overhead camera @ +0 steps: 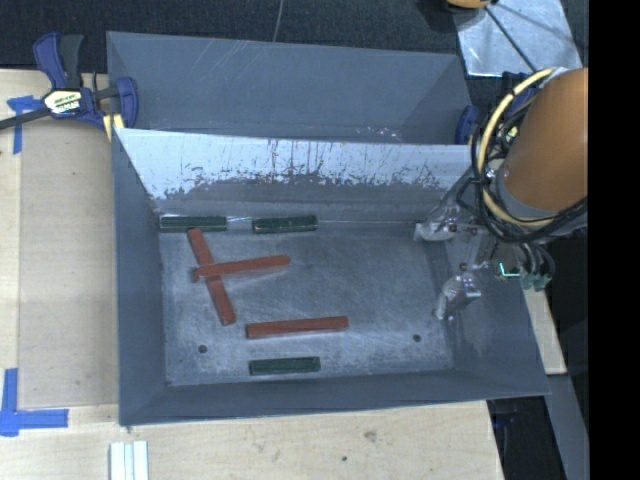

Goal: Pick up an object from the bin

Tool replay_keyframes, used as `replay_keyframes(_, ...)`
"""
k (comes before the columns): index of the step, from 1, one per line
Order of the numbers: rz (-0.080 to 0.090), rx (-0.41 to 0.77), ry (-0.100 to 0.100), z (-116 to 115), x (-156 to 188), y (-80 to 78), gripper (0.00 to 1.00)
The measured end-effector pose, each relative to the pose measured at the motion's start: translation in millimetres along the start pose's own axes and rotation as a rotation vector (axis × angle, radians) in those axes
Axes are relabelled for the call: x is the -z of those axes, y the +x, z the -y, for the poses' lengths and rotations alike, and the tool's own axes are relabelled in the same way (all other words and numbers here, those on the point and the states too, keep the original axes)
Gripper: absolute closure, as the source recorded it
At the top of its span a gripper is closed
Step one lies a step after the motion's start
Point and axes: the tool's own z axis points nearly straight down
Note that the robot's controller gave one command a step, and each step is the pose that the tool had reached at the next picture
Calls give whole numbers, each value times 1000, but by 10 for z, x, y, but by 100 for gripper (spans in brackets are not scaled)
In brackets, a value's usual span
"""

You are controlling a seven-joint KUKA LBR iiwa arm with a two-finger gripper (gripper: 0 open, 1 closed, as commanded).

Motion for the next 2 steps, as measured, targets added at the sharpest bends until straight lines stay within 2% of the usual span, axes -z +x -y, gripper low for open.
replay_keyframes(1,9,2,1,-3,44,-15,0)
replay_keyframes(2,14,66,2,-87,-413,23,0)
